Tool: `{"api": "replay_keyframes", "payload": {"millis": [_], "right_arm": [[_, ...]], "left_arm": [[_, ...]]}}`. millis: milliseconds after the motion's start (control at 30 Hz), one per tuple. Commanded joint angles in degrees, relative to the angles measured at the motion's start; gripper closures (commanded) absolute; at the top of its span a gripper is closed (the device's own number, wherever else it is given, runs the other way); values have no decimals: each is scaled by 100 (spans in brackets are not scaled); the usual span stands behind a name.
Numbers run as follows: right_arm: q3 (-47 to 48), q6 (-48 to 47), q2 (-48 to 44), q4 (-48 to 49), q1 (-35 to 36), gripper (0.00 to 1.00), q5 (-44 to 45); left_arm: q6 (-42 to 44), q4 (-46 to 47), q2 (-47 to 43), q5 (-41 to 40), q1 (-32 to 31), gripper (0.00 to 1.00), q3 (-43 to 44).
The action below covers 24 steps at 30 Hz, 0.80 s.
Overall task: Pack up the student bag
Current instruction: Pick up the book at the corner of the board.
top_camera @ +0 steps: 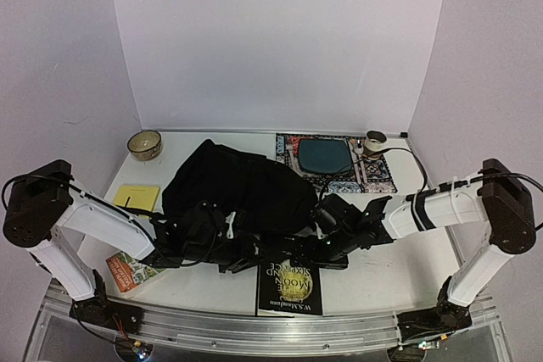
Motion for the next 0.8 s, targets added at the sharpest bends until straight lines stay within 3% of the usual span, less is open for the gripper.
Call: {"api": "replay_keyframes", "payload": {"millis": [0, 400, 767], "right_arm": [[-38, 30, -144, 135, 38, 16, -153], [-102, 113, -253, 386, 39, 16, -235], [-216, 13, -871, 379, 40, 15, -101]], "left_arm": [[-8, 740, 51, 138, -38, 60, 300], [-193, 1131, 556, 300, -37, 63, 432], [97, 1210, 89, 230, -63, 100, 194]]}}
